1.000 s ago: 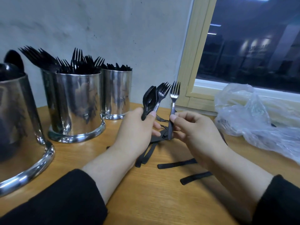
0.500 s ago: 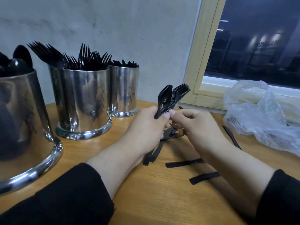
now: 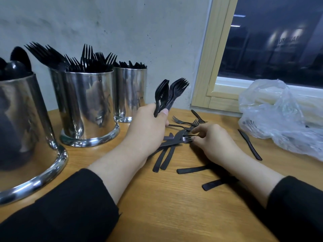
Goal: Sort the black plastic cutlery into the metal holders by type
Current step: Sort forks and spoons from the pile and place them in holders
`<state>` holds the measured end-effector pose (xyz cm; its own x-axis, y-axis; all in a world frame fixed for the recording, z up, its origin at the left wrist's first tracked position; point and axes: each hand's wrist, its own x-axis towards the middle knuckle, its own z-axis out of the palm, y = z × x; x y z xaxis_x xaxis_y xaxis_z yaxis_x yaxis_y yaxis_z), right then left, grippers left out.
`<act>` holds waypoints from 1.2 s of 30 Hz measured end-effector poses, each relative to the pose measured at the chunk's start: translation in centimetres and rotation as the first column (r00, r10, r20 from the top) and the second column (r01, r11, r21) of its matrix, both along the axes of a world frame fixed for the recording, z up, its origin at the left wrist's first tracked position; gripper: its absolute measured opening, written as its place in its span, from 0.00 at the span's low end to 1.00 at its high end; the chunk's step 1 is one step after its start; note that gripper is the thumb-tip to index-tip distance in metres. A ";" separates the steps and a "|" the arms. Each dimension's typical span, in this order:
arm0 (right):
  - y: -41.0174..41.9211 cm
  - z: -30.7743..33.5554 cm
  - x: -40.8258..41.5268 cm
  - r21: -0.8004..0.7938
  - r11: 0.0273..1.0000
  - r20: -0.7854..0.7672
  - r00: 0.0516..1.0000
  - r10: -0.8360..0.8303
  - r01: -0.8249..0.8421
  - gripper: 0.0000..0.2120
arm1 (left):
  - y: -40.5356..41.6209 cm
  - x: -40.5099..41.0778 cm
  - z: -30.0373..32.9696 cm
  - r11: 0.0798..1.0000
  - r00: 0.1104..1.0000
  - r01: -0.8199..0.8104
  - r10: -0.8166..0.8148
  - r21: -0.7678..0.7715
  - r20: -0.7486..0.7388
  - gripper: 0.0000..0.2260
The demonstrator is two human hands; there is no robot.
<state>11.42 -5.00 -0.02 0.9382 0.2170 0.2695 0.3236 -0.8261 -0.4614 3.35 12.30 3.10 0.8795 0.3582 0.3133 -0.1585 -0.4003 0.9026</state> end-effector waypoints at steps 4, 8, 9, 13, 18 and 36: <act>-1.1 0.7 0.3 0.093 0.995 0.054 0.998 -0.034 0.029 0.10 | 0.3 0.4 0.0 0.999 1.000 -0.018 0.017 0.040 0.018 0.14; -2.3 2.0 0.9 0.145 0.989 0.137 0.989 -0.050 0.030 0.06 | 0.6 0.6 0.0 0.993 0.999 -0.048 0.047 0.104 0.012 0.14; -2.7 2.5 0.9 0.163 0.986 0.165 0.985 -0.050 0.023 0.06 | 0.6 0.6 0.0 0.991 0.998 -0.057 0.057 0.118 0.006 0.14; -3.8 4.9 0.0 0.204 0.973 0.286 0.957 0.044 -0.106 0.05 | 0.8 0.5 0.1 0.990 0.998 -0.055 0.056 0.126 0.000 0.14; -4.2 6.5 -0.6 0.246 0.925 0.288 0.933 0.217 -0.291 0.05 | 0.3 0.1 0.2 0.990 0.999 0.029 -0.025 0.142 -0.031 0.13; -2.0 4.3 1.6 0.478 0.865 0.293 0.956 0.008 -0.153 0.09 | 0.2 0.0 -0.3 0.983 0.979 0.180 -0.174 0.045 -0.109 0.15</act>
<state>13.01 -6.97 4.30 0.7963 0.0598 0.6019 0.5515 -0.4806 -0.6818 3.35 12.50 2.83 0.9563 0.1788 0.2316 -0.1377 -0.4235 0.8954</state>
